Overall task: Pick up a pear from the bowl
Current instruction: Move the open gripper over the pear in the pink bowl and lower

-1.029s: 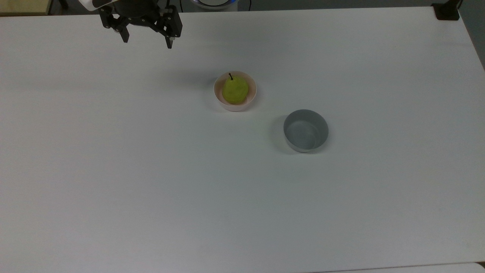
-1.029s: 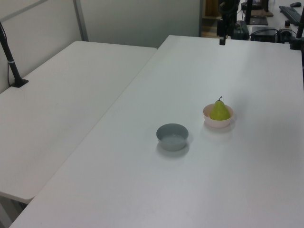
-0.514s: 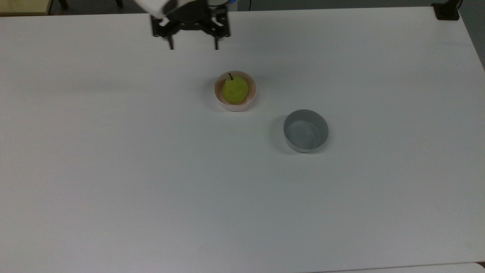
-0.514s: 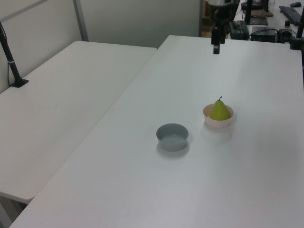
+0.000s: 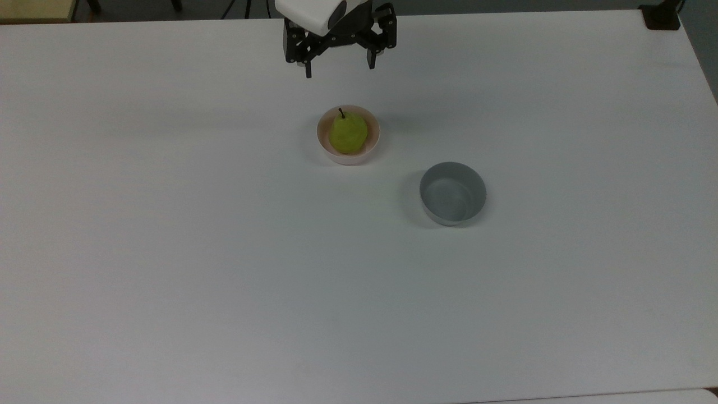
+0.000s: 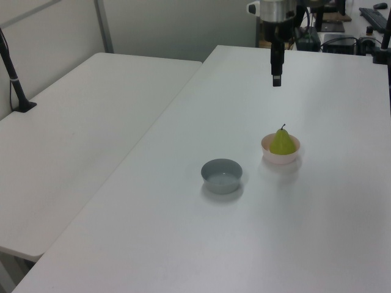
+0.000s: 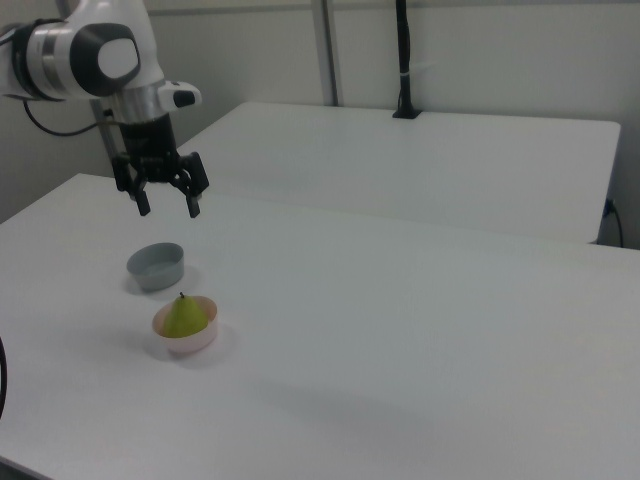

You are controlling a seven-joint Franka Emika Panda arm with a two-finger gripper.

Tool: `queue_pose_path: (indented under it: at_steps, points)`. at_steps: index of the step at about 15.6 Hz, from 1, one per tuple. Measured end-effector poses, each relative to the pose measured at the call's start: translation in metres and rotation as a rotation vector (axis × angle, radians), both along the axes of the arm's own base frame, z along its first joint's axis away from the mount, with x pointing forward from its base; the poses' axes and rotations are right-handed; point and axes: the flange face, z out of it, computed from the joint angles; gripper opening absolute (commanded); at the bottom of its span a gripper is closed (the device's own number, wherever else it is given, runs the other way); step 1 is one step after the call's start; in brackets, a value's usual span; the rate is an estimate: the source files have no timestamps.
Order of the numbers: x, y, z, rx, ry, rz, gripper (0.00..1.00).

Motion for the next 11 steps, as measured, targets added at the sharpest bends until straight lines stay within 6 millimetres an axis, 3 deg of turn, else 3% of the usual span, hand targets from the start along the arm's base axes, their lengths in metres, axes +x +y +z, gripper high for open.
queue_pose_path:
  at_steps: [5,11]
  points:
    - [-0.002,-0.002,-0.059,-0.034,0.115,0.044,1.0]
    - [0.008,0.019,-0.144,-0.109,0.25,0.095,1.0]
